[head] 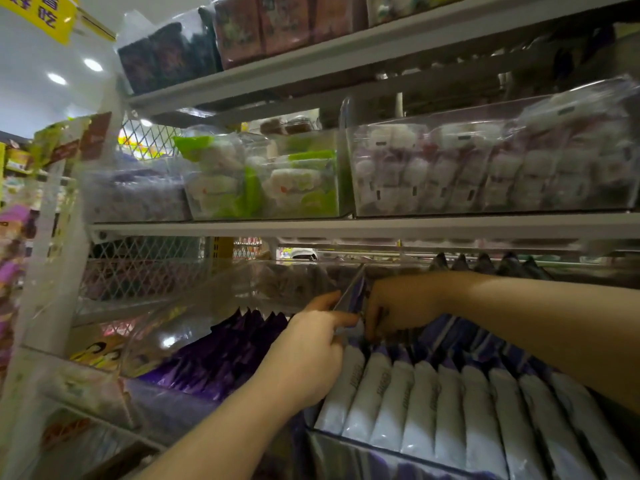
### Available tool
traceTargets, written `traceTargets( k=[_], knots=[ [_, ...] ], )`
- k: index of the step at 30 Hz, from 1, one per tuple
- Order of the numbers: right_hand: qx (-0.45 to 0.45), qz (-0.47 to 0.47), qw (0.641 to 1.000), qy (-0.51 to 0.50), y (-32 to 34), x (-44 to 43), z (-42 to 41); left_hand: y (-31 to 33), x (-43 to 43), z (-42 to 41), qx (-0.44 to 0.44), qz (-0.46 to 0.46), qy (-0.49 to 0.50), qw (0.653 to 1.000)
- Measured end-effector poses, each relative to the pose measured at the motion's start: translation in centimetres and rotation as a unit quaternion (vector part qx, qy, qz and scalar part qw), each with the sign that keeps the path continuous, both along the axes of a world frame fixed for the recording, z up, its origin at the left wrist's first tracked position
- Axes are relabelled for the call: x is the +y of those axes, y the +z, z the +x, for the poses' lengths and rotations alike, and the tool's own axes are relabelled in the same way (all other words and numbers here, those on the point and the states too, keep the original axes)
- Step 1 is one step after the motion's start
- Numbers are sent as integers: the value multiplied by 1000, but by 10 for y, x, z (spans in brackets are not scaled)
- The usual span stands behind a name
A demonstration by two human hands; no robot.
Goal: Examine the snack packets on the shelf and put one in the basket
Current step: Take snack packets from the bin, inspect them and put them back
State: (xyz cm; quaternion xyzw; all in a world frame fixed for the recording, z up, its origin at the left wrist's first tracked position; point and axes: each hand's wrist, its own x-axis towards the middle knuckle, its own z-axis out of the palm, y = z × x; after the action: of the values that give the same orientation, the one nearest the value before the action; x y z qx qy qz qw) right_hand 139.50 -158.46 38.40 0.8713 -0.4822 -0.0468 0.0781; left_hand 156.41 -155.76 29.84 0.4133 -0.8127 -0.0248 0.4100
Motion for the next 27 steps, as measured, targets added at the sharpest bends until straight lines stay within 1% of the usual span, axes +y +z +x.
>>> traceTargets(
  k=[3,6,9,12,15,17,20,23,27],
  knots=[
    [-27,-2,1000,14,-5,1,2,-2,-1,0,20,6,-1,1000],
    [6,14,999,30,-8,3,3,-4,-1,-1,25,4,-1,1000],
    [54,2,998,31,-10,5,7,-3,-1,-1,18,4,4,1000],
    [92,3,996,12,-11,4,10,-3,-1,0,7,8,4,1000],
    [108,1,994,-18,-14,0,11,-3,-1,1,-6,3,7,1000],
    [105,3,994,-14,-12,0,10,-3,-1,1,-14,-3,12,1000],
    [58,27,998,-1,-8,3,7,-3,-1,0,-16,-5,21,1000],
    [57,-21,998,29,-13,1,2,-4,-2,1,-17,-3,29,999],
    [47,-63,995,59,-19,0,0,-5,-3,1,-18,-3,30,999]
  ],
)
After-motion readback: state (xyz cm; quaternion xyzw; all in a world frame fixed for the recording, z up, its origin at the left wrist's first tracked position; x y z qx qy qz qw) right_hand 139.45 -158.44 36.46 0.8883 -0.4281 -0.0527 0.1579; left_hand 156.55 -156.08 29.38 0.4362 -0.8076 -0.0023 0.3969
